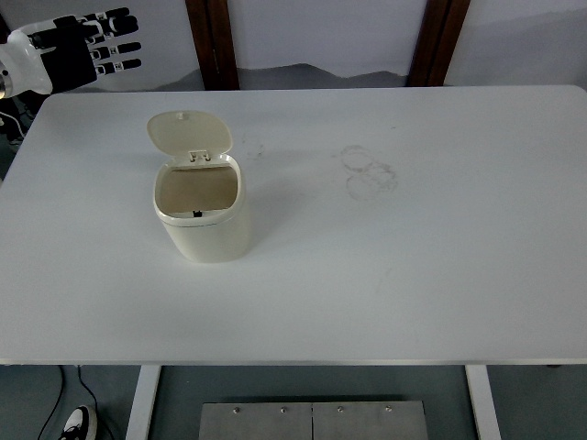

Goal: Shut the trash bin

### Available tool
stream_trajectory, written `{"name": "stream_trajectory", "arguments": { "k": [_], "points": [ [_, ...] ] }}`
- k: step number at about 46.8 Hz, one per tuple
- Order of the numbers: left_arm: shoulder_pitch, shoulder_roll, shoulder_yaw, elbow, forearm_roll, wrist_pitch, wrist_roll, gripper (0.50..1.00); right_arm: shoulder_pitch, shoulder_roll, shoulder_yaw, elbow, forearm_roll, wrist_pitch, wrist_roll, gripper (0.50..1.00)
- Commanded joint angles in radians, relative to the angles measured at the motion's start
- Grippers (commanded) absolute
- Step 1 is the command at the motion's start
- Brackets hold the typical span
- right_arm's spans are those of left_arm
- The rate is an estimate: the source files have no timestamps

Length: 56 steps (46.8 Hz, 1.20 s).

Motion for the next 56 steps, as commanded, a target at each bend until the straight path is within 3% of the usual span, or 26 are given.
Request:
{"name": "stream_trajectory", "arguments": {
  "k": [1, 5, 19, 36, 56],
  "points": [
    [-0.065, -0.006, 0.141, -0.004, -0.001, 0.000, 0.001, 1.000, 0.000, 0.000, 0.000, 0.000, 0.000, 0.000, 0.000, 0.995],
    [-0.102, -0.007, 0.210, -0.005, -0.001, -0.002, 0.001, 1.000, 0.000, 0.000, 0.000, 0.000, 0.000, 0.000, 0.000, 0.995],
    [-0.196, -0.004, 0.241, -0.033, 0.000, -0.003, 0.039, 1.000, 0.000, 0.000, 0.000, 0.000, 0.000, 0.000, 0.000, 0.995],
    [-0.444, -0.070, 0.548, -0.073, 0.002, -0.020, 0.070, 1.000, 0.000, 0.000, 0.000, 0.000, 0.000, 0.000, 0.000, 0.995],
    [-0.564, -0.093, 0.611, -0.134, 0.002, -0.028, 0.175, 1.000, 0.000, 0.000, 0.000, 0.000, -0.001, 0.000, 0.000, 0.995]
  ]
}}
